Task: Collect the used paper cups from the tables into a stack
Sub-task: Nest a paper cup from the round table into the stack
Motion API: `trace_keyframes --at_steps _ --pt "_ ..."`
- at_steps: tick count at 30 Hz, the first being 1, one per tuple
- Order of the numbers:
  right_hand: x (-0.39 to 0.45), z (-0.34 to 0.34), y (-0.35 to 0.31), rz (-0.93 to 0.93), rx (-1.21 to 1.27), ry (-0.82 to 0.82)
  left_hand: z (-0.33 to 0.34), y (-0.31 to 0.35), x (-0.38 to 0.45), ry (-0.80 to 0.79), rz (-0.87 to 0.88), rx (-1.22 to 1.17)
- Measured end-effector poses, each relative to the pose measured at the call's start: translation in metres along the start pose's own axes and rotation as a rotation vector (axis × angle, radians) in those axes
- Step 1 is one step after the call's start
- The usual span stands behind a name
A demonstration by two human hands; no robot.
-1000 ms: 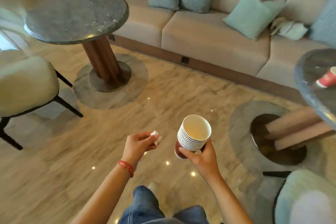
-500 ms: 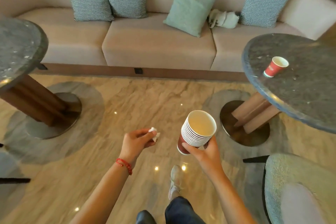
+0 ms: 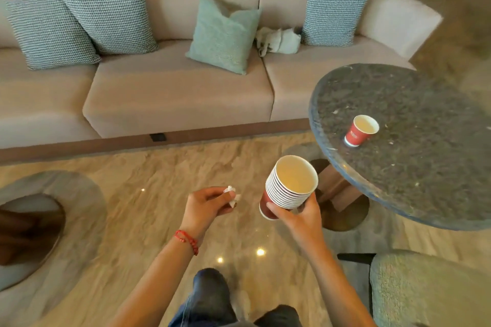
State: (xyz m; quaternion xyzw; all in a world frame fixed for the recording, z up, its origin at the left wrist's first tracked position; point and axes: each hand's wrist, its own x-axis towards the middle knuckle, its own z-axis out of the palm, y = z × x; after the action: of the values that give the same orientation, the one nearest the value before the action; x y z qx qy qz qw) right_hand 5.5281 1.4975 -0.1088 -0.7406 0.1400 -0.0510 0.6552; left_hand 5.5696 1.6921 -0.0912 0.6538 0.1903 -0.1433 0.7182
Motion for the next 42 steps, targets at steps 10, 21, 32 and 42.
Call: trace_keyframes --at_steps 10,21,32,42 --pt "0.1 -0.022 -0.021 0.021 -0.01 0.356 0.089 0.076 0.127 -0.316 -0.005 0.134" --pt "0.163 -0.055 -0.052 0.049 -0.011 0.699 0.177 0.132 0.208 -0.578 -0.055 0.263" --pt "0.222 -0.13 -0.044 0.043 -0.01 0.877 0.276 0.133 0.249 -0.693 -0.072 0.34" --pt "0.269 -0.169 -0.021 0.115 -0.003 0.835 0.326 0.127 0.286 -0.676 -0.123 0.396"
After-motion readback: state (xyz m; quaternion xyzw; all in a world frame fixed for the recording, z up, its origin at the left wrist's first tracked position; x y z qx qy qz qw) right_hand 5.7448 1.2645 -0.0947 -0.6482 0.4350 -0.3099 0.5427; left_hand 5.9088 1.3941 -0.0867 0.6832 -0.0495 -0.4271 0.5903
